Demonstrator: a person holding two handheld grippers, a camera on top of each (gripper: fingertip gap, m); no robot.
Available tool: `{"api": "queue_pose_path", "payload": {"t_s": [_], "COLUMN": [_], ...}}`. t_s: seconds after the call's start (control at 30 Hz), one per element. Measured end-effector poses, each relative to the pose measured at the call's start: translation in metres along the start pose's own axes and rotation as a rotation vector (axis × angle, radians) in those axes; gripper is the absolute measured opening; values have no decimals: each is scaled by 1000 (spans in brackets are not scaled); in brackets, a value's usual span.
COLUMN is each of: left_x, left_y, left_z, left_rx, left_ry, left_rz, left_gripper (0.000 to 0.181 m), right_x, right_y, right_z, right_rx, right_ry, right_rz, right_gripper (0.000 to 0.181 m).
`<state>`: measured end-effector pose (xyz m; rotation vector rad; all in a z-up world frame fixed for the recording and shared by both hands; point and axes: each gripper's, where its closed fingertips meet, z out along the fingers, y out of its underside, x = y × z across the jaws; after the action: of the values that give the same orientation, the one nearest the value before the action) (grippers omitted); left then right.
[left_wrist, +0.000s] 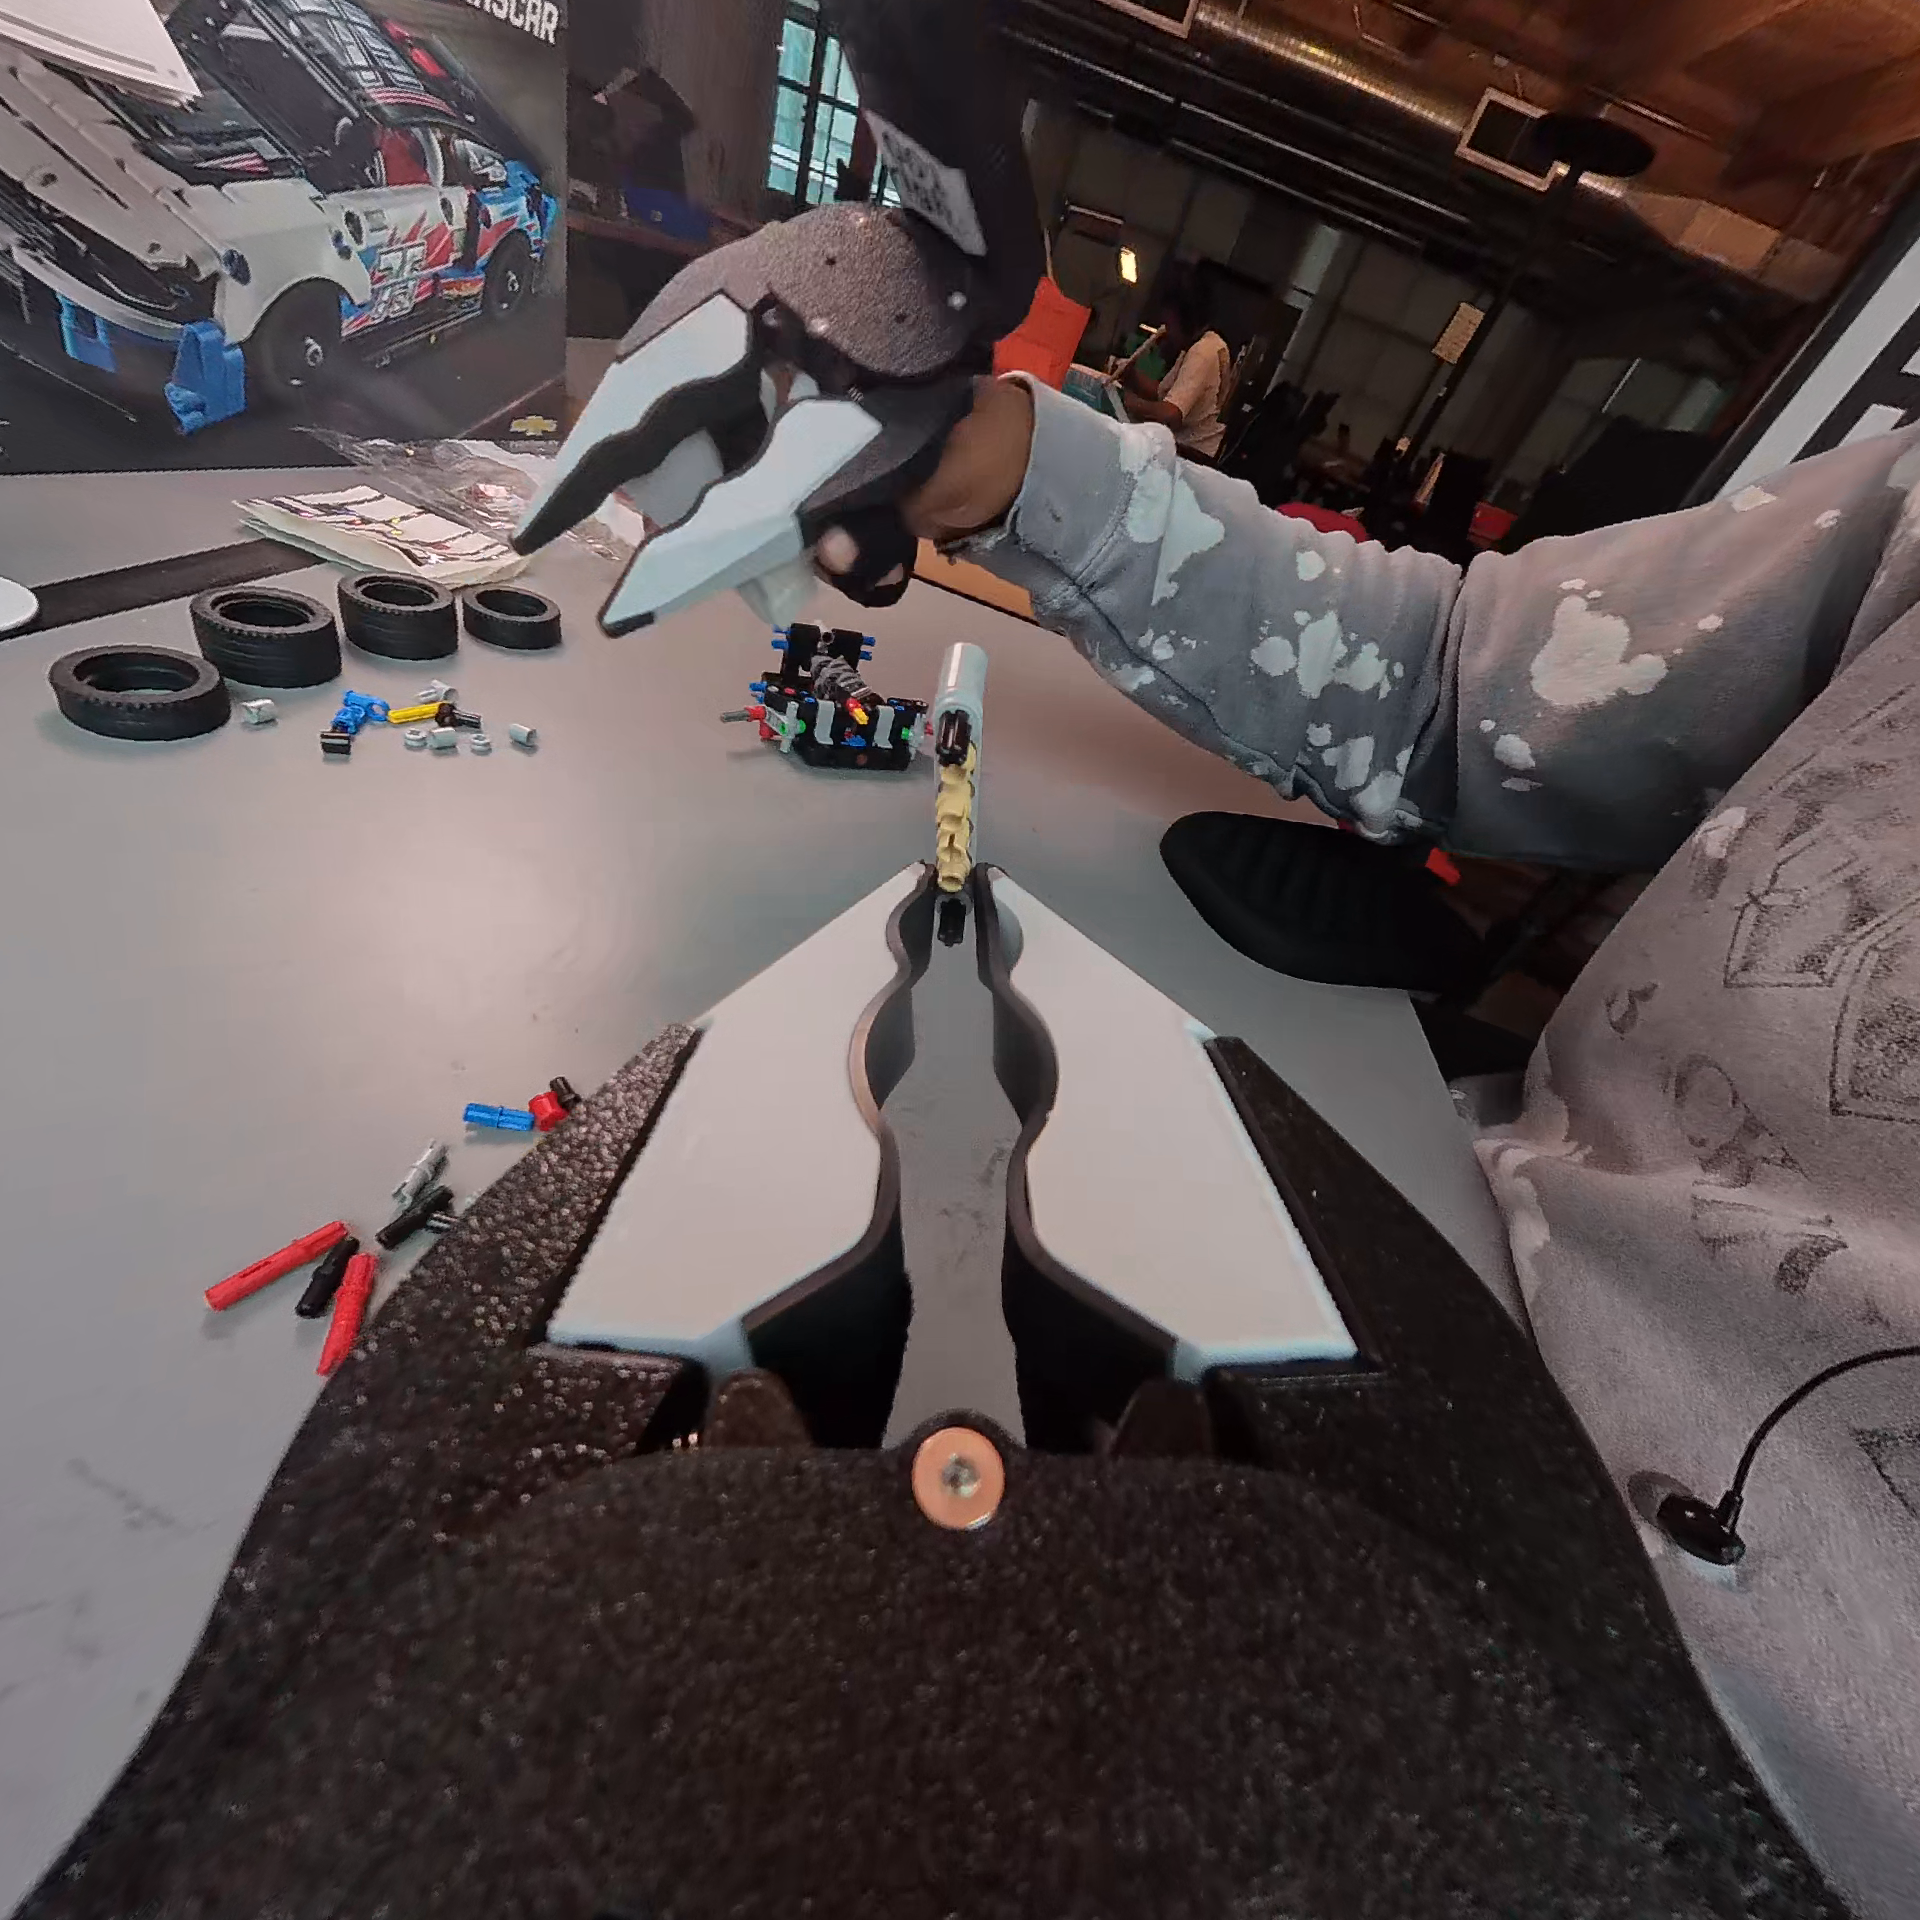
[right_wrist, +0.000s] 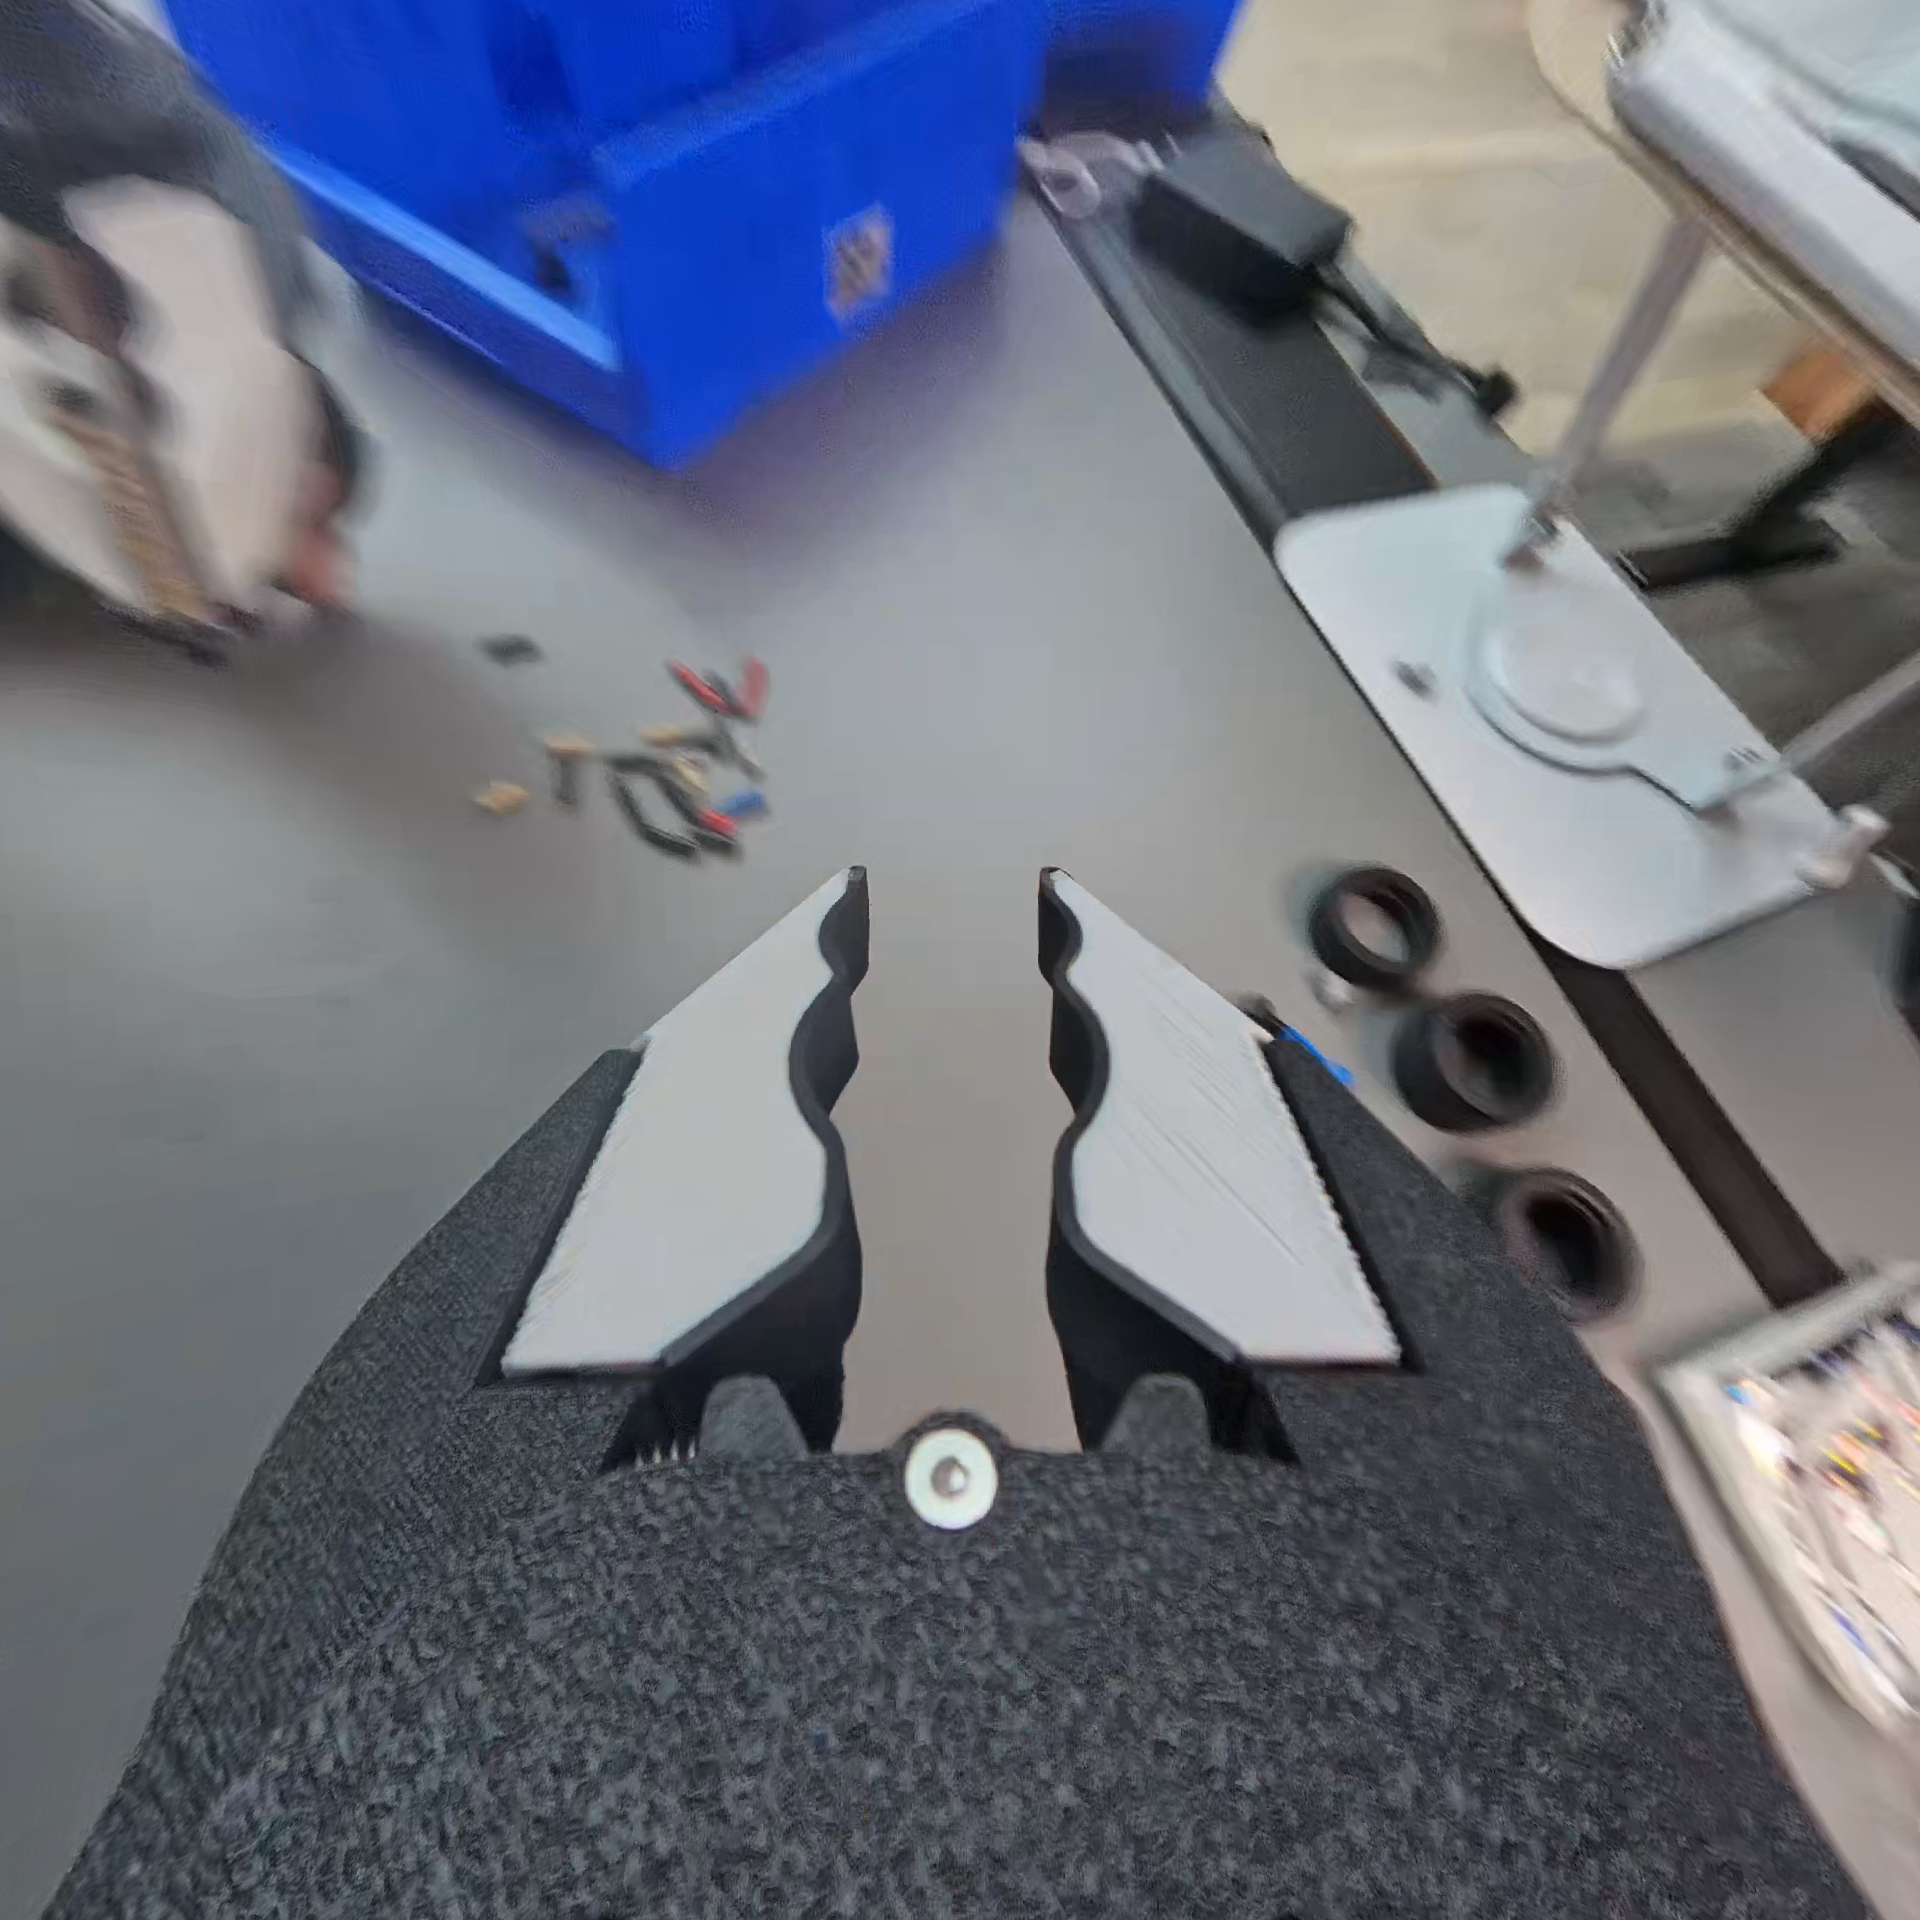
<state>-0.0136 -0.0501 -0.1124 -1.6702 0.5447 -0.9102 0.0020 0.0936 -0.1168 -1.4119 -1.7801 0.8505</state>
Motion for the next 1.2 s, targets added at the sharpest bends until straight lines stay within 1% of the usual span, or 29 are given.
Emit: {"api": "queue_pose_path", "payload": {"t_s": [0.03,0.07,0.13,0.2,0.3,0.37,0.47,0.6,0.63,0.7,0.77,0.87,0.97,1.13,1.2], "left_x": [4,7,16,24,30,30,30,29,28,28,29,34,36,39,39], "left_y": [1,2,6,8,15,18,20,18,16,8,-1,-6,-1,0,-1], "left_z": [1,3,8,12,18,20,21,21,19,14,8,5,7,8,8], "left_rx": [-5,-13,-36,-45,-73,-91,-97,-88,-77,-40,1,20,-18,-21,-31], "left_ry": [13,23,50,78,87,80,77,72,74,84,104,122,121,134,121], "left_rz": [13,28,49,68,90,102,105,106,106,92,81,98,122,120,144], "left_gripper": [7,7,7,7,7,7,7,8,9,21,24,18,10,7,6], "right_x": [-33,-64,-111,-135,-150,-155,-156,-155,-156,-156,-158,-163,-166,-168,-167], "right_y": [-21,-38,-55,-54,-52,-54,-50,-50,-48,-45,-41,-38,-39,-40,-41], "right_z": [-9,-17,-24,-18,-14,-15,-12,-14,-14,-12,-9,-5,-4,-5,-6], "right_rx": [106,193,299,310,340,377,371,395,395,390,378,371,378,386,396], "right_ry": [-121,-218,-322,-323,-337,-353,-343,-366,-372,-375,-370,-381,-387,-371,-358], "right_rz": [24,30,14,-19,-15,-3,-20,-7,-8,-13,-28,-41,-47,-70,-87], "right_gripper": [31,31,29,26,19,14,7,7,7,7,7,7,7,7,7]}}
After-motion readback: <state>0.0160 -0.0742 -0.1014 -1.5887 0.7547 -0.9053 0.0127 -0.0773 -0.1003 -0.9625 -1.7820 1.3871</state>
